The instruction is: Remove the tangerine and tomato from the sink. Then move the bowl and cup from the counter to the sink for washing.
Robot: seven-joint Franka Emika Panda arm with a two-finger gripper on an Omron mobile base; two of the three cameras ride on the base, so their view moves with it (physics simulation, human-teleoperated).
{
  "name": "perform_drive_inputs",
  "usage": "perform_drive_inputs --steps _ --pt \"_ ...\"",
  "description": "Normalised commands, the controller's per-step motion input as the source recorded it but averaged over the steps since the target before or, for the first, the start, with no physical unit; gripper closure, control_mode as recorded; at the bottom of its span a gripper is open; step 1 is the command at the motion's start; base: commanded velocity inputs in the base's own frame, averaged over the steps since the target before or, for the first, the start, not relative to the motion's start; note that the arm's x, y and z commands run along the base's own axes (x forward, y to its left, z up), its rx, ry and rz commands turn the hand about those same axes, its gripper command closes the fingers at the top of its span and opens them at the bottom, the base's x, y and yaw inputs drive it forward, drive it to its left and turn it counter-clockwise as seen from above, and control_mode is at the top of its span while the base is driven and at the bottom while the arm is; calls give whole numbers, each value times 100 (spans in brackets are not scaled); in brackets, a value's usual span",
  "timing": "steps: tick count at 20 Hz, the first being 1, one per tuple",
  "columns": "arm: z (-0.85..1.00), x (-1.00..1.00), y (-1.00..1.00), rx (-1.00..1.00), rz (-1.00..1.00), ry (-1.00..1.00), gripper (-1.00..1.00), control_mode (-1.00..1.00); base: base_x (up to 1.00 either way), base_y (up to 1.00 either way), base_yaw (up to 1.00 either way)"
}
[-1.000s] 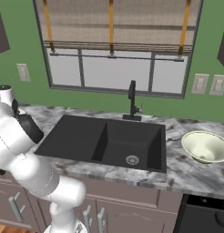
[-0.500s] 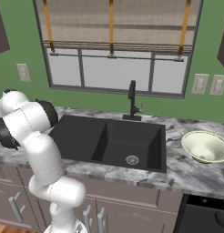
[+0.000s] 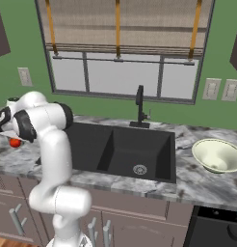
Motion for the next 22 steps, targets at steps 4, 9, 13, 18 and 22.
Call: perform_drive_inputs --steps 4,9,13,18,22 --pt "-25 25 18 -2 0 10 100 -100 0 0 0" --pt "-26 21 9 -5 0 11 100 -100 0 0 0" --pt "-25 18 3 -6 0 9 100 -100 0 0 0" --pt "-25 13 3 -4 0 6 100 -100 0 0 0" --pt "-25 8 1 -4 0 8 100 -100 0 0 0"
